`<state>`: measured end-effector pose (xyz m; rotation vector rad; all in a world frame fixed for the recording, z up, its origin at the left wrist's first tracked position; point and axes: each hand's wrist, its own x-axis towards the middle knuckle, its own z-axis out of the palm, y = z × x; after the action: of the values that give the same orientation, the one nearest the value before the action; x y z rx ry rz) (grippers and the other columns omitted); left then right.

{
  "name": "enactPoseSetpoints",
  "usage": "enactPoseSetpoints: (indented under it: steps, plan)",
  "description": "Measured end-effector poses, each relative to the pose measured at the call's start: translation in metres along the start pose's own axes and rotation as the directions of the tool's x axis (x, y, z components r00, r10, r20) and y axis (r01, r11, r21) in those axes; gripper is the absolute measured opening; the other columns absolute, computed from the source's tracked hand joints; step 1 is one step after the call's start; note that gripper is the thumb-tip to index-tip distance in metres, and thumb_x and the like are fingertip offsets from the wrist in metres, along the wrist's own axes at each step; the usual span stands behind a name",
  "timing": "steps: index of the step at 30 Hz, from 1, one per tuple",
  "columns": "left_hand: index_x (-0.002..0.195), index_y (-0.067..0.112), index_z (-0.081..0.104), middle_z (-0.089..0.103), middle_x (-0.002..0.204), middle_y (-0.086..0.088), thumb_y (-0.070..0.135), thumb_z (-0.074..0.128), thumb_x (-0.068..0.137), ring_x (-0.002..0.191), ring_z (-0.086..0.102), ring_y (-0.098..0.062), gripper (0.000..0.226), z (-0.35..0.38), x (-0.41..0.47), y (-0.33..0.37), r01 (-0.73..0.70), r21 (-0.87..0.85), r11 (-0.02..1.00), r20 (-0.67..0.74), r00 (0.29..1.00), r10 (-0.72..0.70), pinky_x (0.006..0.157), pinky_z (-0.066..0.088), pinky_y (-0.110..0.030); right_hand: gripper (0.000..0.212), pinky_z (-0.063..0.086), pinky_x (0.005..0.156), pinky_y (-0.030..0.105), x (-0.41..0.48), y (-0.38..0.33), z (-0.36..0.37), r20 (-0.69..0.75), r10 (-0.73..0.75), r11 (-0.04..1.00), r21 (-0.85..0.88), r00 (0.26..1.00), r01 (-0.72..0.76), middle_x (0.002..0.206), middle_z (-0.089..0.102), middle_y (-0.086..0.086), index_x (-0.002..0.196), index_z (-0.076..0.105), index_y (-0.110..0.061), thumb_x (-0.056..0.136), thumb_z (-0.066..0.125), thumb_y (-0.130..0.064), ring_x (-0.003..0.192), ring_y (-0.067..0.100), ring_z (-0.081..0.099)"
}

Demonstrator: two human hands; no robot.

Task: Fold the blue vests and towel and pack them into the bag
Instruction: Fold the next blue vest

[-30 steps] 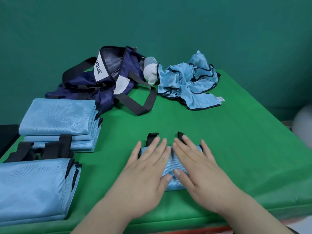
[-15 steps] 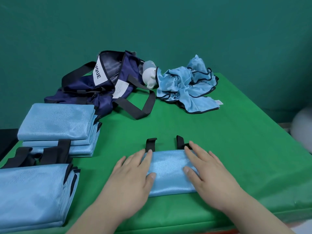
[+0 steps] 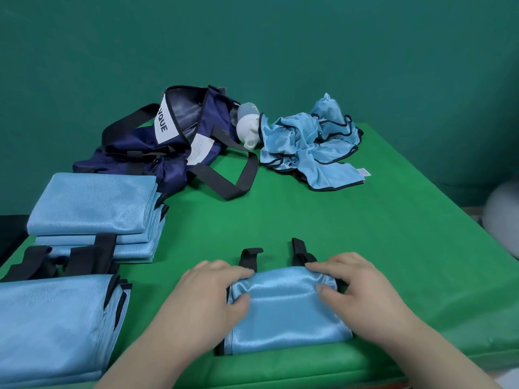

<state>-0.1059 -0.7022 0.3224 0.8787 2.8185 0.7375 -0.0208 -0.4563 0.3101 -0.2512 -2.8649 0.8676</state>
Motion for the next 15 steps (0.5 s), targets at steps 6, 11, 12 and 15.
enactPoseSetpoints:
  steps: [6, 11, 12, 15]
  plan:
    - [0.102, 0.044, 0.052, 0.052, 0.060, 0.004, 0.035, 0.062, 0.085, 0.049, 0.045, -0.008, 0.022, -0.006, -0.004, 0.012, 0.135, -0.038, 0.990, 0.094, 0.987, -0.131, 0.046, 0.032, -0.022, 0.032, 0.034, 0.100, 0.024, 0.000, -0.007, -0.007, 0.071, -0.016, 0.999, -0.042, 0.997, 0.019, 0.098, 0.056, -0.036, 0.114, 0.068, -0.043, 0.086, 0.067, -0.029, 0.111, -0.012, 0.042]
    - [0.099, 0.044, 0.053, 0.056, 0.063, 0.023, 0.033, 0.063, 0.084, 0.050, 0.045, -0.009, 0.021, -0.008, -0.010, 0.015, 0.132, -0.042, 0.990, 0.066, 0.989, -0.129, 0.045, 0.031, -0.023, 0.029, 0.036, 0.082, 0.013, -0.003, -0.011, -0.007, 0.098, 0.037, 0.999, 0.009, 0.995, -0.038, 0.093, 0.058, -0.034, 0.098, 0.064, -0.050, 0.083, 0.068, -0.025, 0.098, -0.013, 0.049]
    - [0.099, 0.044, 0.053, 0.054, 0.064, 0.030, 0.034, 0.063, 0.085, 0.049, 0.044, -0.010, 0.020, -0.009, -0.012, 0.016, 0.130, -0.051, 0.990, 0.068, 0.990, -0.126, 0.044, 0.030, -0.023, 0.030, 0.039, 0.076, 0.012, -0.005, -0.010, -0.007, 0.089, 0.059, 0.997, 0.046, 0.994, -0.063, 0.093, 0.061, -0.032, 0.093, 0.064, -0.051, 0.082, 0.069, -0.024, 0.093, -0.012, 0.053]
    - [0.098, 0.044, 0.056, 0.054, 0.057, 0.023, 0.034, 0.066, 0.087, 0.044, 0.039, -0.011, 0.018, -0.014, -0.018, 0.016, 0.151, -0.157, 0.976, 0.085, 0.987, -0.139, 0.042, 0.027, -0.020, 0.031, 0.051, 0.071, 0.024, -0.010, -0.009, -0.007, 0.060, 0.129, 0.968, 0.209, 0.990, -0.139, 0.092, 0.070, -0.026, 0.087, 0.069, -0.047, 0.080, 0.070, -0.017, 0.079, 0.006, 0.065]
